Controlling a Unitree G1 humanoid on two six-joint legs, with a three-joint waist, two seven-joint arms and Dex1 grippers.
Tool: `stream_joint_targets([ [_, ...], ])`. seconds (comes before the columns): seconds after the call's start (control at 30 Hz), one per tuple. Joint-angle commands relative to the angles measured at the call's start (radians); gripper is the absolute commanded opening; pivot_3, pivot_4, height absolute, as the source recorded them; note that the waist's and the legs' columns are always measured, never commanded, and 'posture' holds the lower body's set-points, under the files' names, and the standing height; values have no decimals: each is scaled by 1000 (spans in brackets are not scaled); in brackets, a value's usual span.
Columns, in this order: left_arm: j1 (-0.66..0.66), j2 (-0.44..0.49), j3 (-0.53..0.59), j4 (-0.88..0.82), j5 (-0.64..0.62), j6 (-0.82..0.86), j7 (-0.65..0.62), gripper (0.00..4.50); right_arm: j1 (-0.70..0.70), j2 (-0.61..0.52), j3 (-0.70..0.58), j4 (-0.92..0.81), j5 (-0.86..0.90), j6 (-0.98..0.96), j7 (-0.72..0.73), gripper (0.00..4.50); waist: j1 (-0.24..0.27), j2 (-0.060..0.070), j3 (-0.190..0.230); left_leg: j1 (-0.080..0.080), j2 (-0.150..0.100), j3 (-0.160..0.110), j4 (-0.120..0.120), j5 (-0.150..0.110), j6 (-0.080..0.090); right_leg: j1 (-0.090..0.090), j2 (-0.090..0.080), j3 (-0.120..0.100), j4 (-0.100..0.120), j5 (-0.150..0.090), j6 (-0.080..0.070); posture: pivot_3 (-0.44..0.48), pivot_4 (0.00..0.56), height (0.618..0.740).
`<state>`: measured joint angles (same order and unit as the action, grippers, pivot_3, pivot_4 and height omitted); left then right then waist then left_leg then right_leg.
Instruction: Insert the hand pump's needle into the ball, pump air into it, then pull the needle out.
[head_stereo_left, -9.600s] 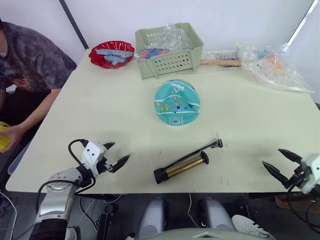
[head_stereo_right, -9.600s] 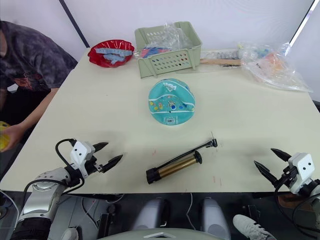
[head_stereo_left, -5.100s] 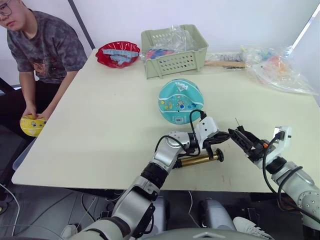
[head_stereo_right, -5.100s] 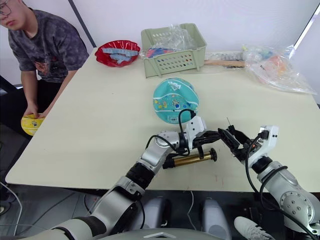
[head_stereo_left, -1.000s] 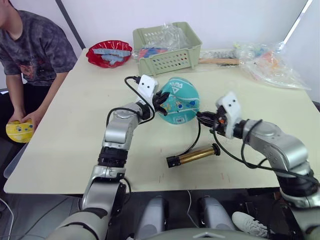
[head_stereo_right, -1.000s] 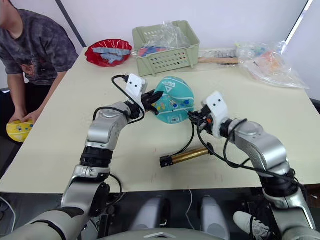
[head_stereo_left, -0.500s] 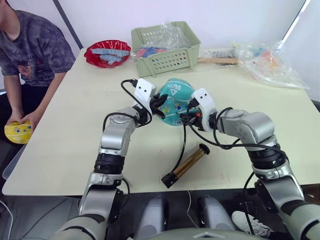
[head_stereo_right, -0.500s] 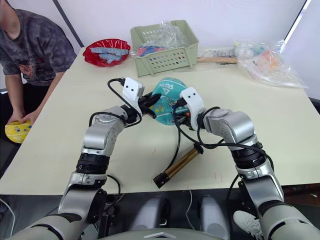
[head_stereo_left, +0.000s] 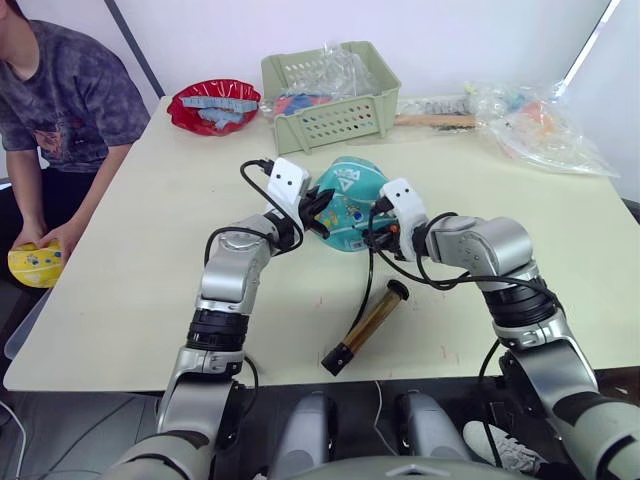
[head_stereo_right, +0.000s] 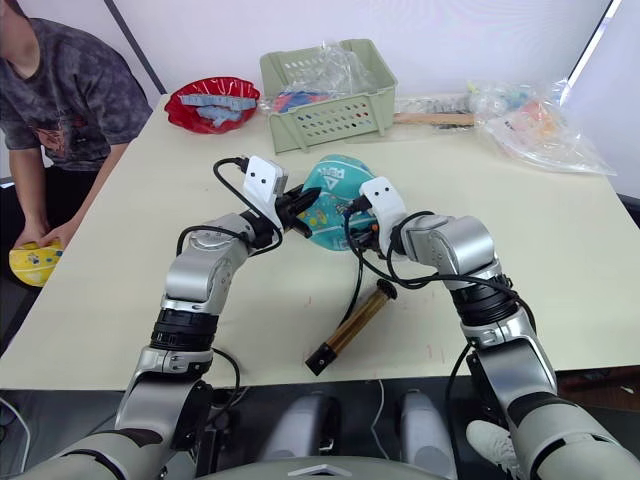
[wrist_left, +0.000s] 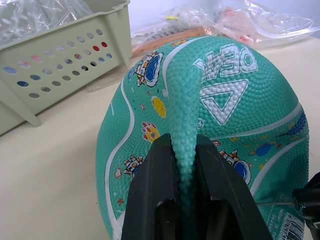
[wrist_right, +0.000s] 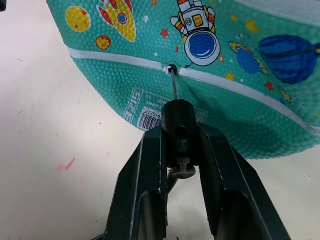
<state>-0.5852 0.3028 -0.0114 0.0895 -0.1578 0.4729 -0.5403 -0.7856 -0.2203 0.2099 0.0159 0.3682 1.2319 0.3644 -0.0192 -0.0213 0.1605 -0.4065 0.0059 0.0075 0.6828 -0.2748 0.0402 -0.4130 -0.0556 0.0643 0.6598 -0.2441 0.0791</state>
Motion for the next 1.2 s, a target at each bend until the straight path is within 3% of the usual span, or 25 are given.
stream_joint_targets([
  [0.03, 17, -2, -35, 5, 5, 12, -11, 41, -16, 7, -21, -9, -10, -4, -6, 350, 0, 0, 0, 0, 0, 0, 0, 0, 0, 0, 0, 0, 0, 0, 0, 0, 150, 740],
  [0.43, 21, -10, -46, 10, 10, 3, -13, 41, -31, 23, -9, 16, -37, 66, -37, 350, 0, 0, 0, 0, 0, -1, 0, 0, 0, 0, 0, -1, 0, 0, 0, 0, 150, 740],
  [0.77, 28, -13, -67, 17, 19, -2, -29, 41, -127, 76, -29, 81, -61, 153, -70, 350, -2, 0, 0, 0, 0, -2, 0, 1, -1, 0, 0, -2, 0, 1, -1, 0, 150, 740],
  [1.2, 44, -34, -78, 9, 0, 42, -46, 41, -242, 141, -52, 239, -83, 129, -92, 350, -22, 1, -1, 0, 0, -9, 0, 3, -5, 1, 0, -8, 1, 3, -4, 0, 150, 740],
])
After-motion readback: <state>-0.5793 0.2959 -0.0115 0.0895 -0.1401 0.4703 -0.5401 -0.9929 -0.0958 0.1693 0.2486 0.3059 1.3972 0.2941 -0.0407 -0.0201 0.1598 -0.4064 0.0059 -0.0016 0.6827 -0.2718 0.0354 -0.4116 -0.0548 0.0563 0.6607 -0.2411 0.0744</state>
